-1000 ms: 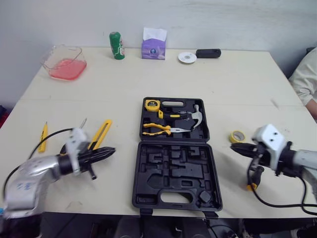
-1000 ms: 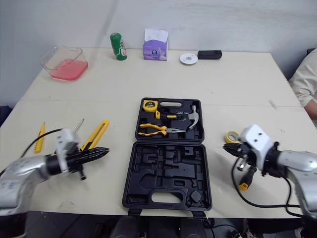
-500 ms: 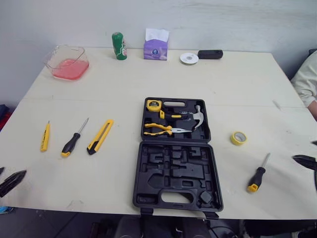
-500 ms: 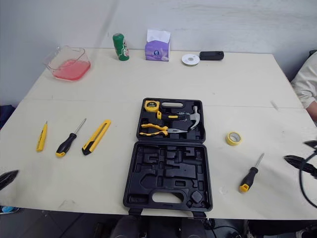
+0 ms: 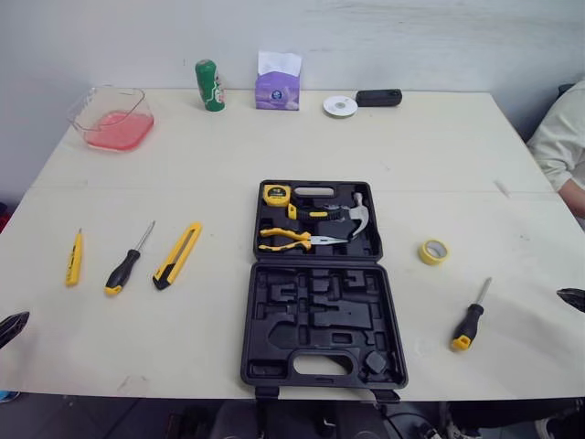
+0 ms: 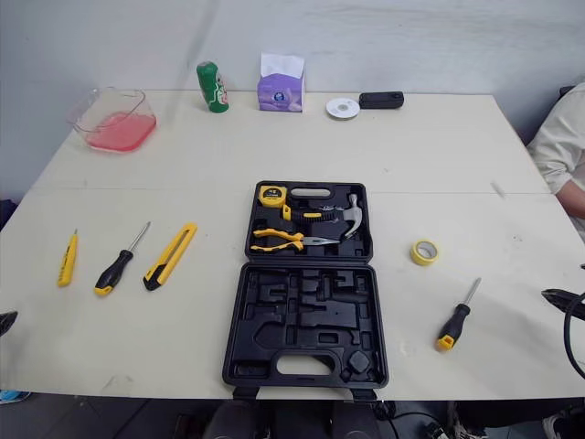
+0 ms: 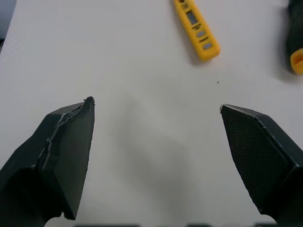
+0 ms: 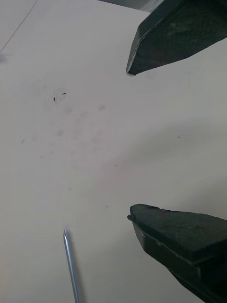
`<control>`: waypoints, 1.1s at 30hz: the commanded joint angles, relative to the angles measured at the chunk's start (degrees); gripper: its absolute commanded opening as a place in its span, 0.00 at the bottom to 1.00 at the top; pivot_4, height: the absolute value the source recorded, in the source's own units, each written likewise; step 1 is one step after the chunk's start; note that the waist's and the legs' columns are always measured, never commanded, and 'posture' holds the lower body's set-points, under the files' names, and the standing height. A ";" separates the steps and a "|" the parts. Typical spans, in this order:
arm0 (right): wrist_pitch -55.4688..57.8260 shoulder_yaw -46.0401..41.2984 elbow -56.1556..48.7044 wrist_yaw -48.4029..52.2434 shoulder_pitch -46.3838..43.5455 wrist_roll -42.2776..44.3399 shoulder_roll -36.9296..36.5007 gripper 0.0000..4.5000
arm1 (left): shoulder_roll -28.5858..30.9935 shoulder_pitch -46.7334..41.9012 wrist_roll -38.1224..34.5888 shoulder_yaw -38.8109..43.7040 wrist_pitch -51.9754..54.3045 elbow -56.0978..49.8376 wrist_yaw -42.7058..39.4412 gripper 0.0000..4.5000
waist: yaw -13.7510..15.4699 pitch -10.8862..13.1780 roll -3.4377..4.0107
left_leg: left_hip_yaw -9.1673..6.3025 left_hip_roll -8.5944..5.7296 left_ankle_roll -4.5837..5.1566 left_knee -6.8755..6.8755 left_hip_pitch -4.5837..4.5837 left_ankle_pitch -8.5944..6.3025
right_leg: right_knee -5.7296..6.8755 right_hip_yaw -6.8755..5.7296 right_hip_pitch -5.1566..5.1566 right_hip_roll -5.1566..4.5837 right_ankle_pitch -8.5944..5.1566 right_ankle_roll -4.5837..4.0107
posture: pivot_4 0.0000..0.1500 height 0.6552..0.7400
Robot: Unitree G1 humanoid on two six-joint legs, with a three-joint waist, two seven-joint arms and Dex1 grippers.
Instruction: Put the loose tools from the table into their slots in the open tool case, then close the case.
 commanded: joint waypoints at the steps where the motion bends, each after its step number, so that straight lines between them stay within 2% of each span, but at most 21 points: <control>1: 0.87 -0.97 -5.73 0.13 -1.24 2.81 0.70 1.00 | 1.05 -2.35 -2.38 -0.74 2.75 -4.91 0.94 0.99 | -0.05 0.00 0.00 | 0.00 0.00 -0.02 -0.01 0.00 0.01 | 0.02 0.00 0.00 0.00 0.00 0.00 | 1.00 0.82; 5: 8.56 -0.62 -17.75 -1.19 -1.57 7.91 3.81 1.00 | 1.28 -5.26 -5.28 -4.35 8.29 -13.59 1.81 0.99 | 0.14 0.00 0.00 | 0.00 0.00 -0.05 -0.01 0.00 0.03 | 0.07 0.02 0.00 0.00 0.02 0.04 | 1.00 0.82; 10: 25.32 3.13 -43.42 -8.70 -3.77 23.28 11.12 1.00 | -0.11 -7.58 -6.92 -9.76 18.07 -24.36 7.60 0.99 | 0.02 0.00 0.00 | -0.03 0.00 -0.08 -0.01 0.00 0.09 | 0.17 0.01 0.01 0.00 0.03 0.05 | 1.00 0.82; 15: 32.61 11.51 -56.87 -13.78 -10.62 32.98 14.59 1.00 | -0.58 -9.41 -5.67 -14.43 21.13 -23.95 10.34 0.99 | 0.16 0.01 0.00 | -0.02 -0.03 -0.07 -0.01 0.02 0.12 | 0.22 0.02 -0.01 0.01 0.03 0.05 | 1.00 0.82; 21: 34.13 20.11 -61.19 -12.44 -18.53 37.84 15.13 1.00 | -1.15 -13.04 -3.59 -20.31 19.11 -19.25 11.53 0.99 | 0.51 0.01 -0.03 | -0.09 -0.07 -0.01 0.01 -0.09 0.11 | 0.10 -0.07 -0.02 -0.03 0.02 0.04 | 1.00 0.82; 27: 32.47 26.49 -58.27 -10.02 -25.25 35.18 15.16 1.00 | -1.78 -16.78 -1.90 -24.13 17.62 -15.99 12.45 0.99 | 0.32 -0.01 -0.07 | -0.11 -0.06 0.20 0.03 -0.14 0.20 | 0.06 -0.17 -0.02 -0.07 0.03 0.05 | 1.00 0.82; 30: 31.67 30.66 -55.62 -9.09 -31.51 33.85 17.43 1.00 | -2.06 -17.91 -0.05 -27.14 15.88 -14.31 12.88 0.99 | 0.00 -0.01 -0.07 | -0.10 -0.05 0.23 0.03 -0.15 0.23 | 0.09 -0.23 -0.06 -0.08 0.03 0.05 | 1.00 0.82; 33: 31.76 32.18 -54.87 -7.76 -32.61 32.76 17.05 1.00 | -2.80 -18.03 2.23 -28.96 14.79 -12.92 14.78 0.82 | 0.20 -0.01 -0.07 | -0.05 -0.03 0.21 0.02 -0.15 0.25 | 0.20 -0.27 -0.14 -0.09 0.02 0.03 | 1.00 0.82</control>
